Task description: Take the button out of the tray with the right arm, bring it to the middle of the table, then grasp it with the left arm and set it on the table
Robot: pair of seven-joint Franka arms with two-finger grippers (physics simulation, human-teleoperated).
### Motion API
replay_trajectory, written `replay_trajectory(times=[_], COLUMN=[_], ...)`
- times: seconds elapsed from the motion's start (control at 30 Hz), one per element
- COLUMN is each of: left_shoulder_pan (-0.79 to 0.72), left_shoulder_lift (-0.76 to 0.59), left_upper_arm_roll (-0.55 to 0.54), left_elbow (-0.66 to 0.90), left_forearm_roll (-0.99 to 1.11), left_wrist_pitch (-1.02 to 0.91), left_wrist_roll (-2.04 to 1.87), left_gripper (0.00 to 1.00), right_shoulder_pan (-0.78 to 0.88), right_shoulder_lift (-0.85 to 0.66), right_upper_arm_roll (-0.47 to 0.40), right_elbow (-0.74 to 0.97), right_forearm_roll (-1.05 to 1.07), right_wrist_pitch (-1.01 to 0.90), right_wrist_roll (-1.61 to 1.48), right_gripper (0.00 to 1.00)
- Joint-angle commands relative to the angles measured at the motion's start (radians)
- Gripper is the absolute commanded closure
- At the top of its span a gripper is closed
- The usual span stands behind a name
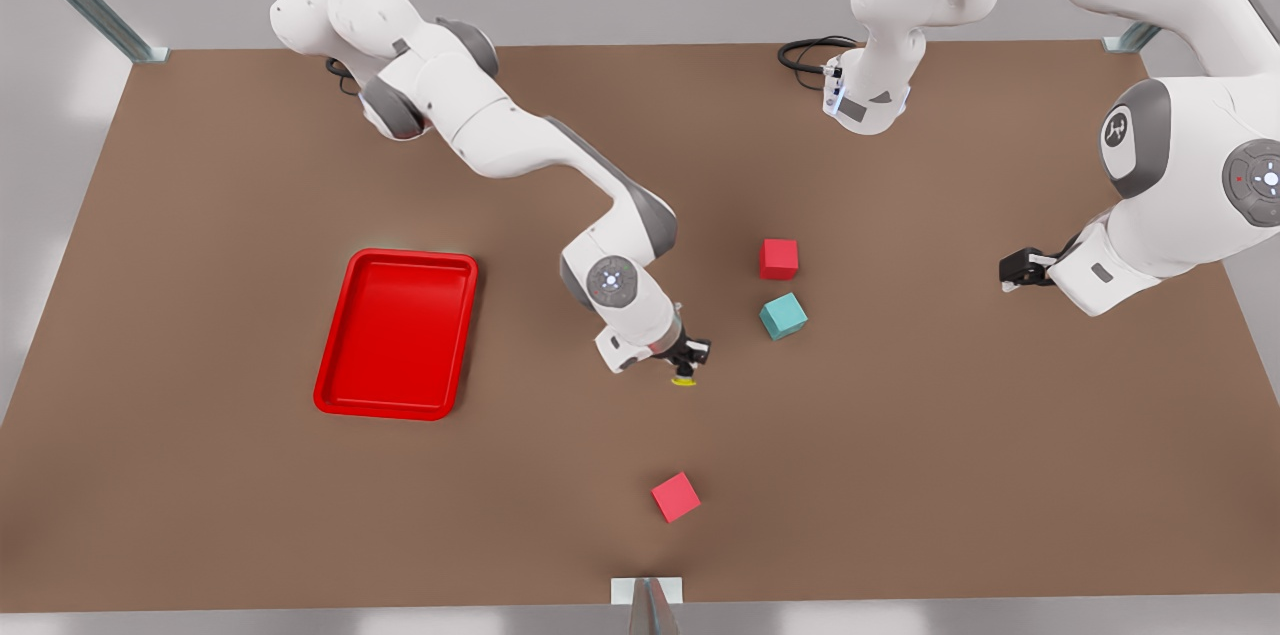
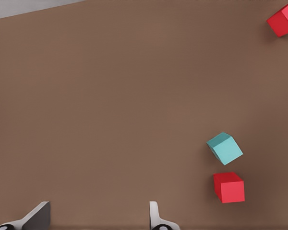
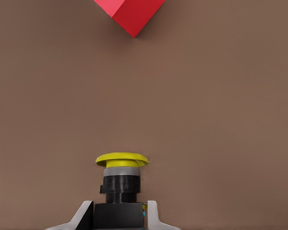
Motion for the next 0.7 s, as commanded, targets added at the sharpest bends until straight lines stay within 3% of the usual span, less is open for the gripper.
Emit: replay_trajectory(times=[0.0, 0.17, 0.23, 0.27, 0.33, 0.37, 0.43, 0.5, 0.57, 0.6, 0.67], left_shoulder_pan=[0.000, 0.006, 0.006, 0.008, 0.006, 0.005, 0.005, -0.001, -0.007, -0.015, -0.113], left_shoulder_lift=[-0.001, 0.000, 0.000, 0.002, 0.011, 0.015, 0.009, 0.012, 0.014, 0.022, 0.124], left_upper_arm_roll=[0.000, 0.000, 0.000, 0.000, 0.000, 0.000, -0.002, -0.008, -0.046, -0.120, -0.238], left_elbow=[0.000, 0.000, 0.000, 0.002, 0.003, 0.005, 0.008, 0.016, 0.014, 0.019, 0.198], left_forearm_roll=[0.001, 0.001, 0.001, 0.001, 0.001, 0.001, -0.001, -0.002, -0.016, -0.093, -0.101], left_wrist_pitch=[0.001, 0.002, 0.002, 0.002, 0.005, 0.004, 0.002, 0.002, 0.001, 0.004, 0.037], left_wrist_roll=[0.003, 0.001, 0.003, 0.001, 0.000, -0.002, 0.000, 0.001, 0.011, 0.027, 0.003], left_gripper=[0.00, 0.00, 0.00, 0.00, 0.00, 0.00, 0.00, 0.00, 0.00, 0.00, 0.00], right_shoulder_pan=[0.010, 0.028, 0.033, 0.034, 0.039, 0.039, 0.019, -0.088, -0.200, -0.297, -0.433], right_shoulder_lift=[0.021, 0.063, 0.082, 0.086, 0.095, 0.095, 0.078, -0.062, -0.287, -0.419, -0.652], right_upper_arm_roll=[0.000, -0.004, -0.007, -0.009, -0.010, -0.010, -0.007, -0.003, 0.003, 0.048, 0.048], right_elbow=[0.008, 0.010, 0.010, 0.008, 0.008, 0.008, 0.007, -0.042, -0.281, -0.419, -0.694], right_forearm_roll=[0.003, 0.003, 0.003, 0.003, 0.001, 0.003, 0.003, -0.003, -0.003, -0.017, -0.084], right_wrist_pitch=[0.085, 0.152, 0.174, 0.175, 0.177, 0.175, 0.151, -0.005, -0.104, -0.186, -0.240], right_wrist_roll=[0.267, 0.268, 0.259, 0.253, 0.251, 0.250, 0.228, 0.142, -0.060, -0.215, -0.471], right_gripper=[0.54, 0.52, 0.38, 0.25, 0.19, 0.00, 0.00, 0.00, 0.00, 0.00, 0.00])
